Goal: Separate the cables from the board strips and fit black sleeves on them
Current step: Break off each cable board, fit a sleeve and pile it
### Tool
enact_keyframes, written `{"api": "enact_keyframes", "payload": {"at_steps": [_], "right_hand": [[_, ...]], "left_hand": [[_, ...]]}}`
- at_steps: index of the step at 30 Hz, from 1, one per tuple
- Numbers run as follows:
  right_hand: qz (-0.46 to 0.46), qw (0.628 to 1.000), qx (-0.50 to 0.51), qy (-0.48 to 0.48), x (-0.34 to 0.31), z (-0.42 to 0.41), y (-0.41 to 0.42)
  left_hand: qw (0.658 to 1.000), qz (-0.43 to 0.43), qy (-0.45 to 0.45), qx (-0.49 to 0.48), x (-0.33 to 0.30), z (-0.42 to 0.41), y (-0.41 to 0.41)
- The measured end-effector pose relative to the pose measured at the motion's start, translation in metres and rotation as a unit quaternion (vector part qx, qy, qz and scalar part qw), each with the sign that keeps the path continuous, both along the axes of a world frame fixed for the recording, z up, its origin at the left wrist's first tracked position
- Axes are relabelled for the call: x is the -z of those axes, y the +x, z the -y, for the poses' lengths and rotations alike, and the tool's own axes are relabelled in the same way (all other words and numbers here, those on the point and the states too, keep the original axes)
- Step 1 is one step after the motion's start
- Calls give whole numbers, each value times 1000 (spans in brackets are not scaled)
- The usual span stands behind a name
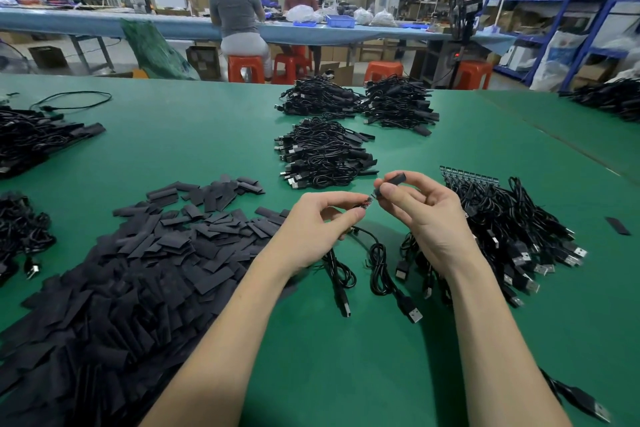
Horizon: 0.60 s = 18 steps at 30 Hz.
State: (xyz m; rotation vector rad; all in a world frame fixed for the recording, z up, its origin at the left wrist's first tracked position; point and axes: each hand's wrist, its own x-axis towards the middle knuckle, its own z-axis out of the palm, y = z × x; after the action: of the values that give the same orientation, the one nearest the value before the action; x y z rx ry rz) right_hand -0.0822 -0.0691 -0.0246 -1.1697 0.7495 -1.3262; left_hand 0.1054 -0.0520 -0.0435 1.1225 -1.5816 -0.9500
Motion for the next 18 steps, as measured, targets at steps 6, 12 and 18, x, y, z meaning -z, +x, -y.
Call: {"api": "enact_keyframes", "payload": {"at_steps": [6, 12, 18], "right_hand": [[-31, 999, -28, 23, -3, -1, -9], [-12, 997, -68, 43, -2, -1, -8], [6, 999, -13, 52, 3, 3, -6]], "left_hand": [[987, 139, -76, -14, -6, -3, 0], [993, 94, -75, -23, -9, -4, -5], [999, 2, -49, -19, -9, -5, -8]]}}
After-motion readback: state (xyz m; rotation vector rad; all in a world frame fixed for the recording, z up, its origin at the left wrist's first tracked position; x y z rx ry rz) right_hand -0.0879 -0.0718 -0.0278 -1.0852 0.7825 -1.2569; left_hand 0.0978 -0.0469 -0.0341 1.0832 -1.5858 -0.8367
